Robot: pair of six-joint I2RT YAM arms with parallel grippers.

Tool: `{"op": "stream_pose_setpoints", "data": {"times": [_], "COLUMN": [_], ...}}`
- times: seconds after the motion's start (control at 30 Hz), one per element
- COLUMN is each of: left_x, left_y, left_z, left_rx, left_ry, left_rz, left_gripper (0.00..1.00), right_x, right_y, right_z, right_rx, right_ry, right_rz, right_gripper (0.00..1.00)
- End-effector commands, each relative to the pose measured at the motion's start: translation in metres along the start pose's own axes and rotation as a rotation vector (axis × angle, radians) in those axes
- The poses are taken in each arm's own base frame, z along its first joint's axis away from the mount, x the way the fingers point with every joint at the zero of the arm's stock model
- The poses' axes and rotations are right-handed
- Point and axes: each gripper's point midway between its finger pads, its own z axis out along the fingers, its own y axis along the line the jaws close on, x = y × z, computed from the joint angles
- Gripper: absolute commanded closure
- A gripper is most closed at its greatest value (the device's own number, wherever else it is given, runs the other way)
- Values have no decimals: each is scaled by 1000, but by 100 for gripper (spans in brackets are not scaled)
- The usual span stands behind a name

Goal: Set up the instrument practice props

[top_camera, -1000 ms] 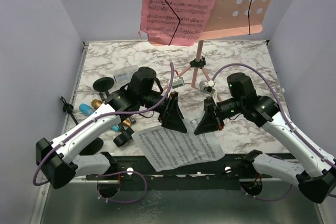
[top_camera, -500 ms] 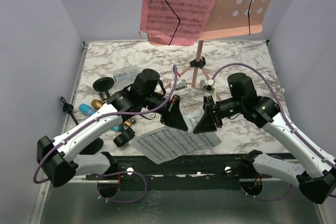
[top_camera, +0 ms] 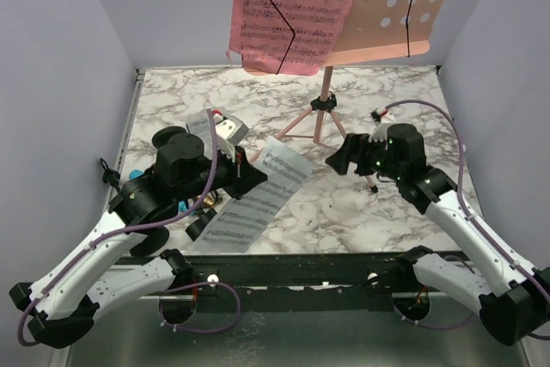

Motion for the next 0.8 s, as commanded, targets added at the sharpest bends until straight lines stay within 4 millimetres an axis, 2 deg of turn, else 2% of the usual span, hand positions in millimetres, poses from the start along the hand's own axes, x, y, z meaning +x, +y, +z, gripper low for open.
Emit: {"op": "stream_pose_setpoints", "data": {"times": [0.0, 0.07, 0.1, 0.23, 0.43, 0.57, 0.77], "left_x": [-8, -13, -15, -22, -24, -25, -29], "left_y": [31, 29, 29, 23, 22, 20, 15], "left_z": [-28, -38, -43, -59, -68, -68, -74], "left_rx": [-204, -213, -214, -204, -205, -197, -182], "left_ry": [-104, -147, -163, -220, -252, -252, -274], "left_rz": [-13, -14, -12, -2, 2, -4, -14], "left_gripper": [100, 100, 100, 100, 100, 100, 100], "right_x": [-43, -43, -44, -57, -86, -102, -116], "right_y": [-71, -93, -96, -89, -72, -77, -68], "right_z": [16, 23, 28, 42, 56, 74, 88], "right_rx": [144, 167, 157, 73, -49, -50, -132], "right_ry": [-183, -186, -180, -200, -260, -260, -261], "right_rz": [177, 195, 181, 111, 53, 49, 35], "right_gripper": [3, 3, 6, 16, 16, 16, 35]}}
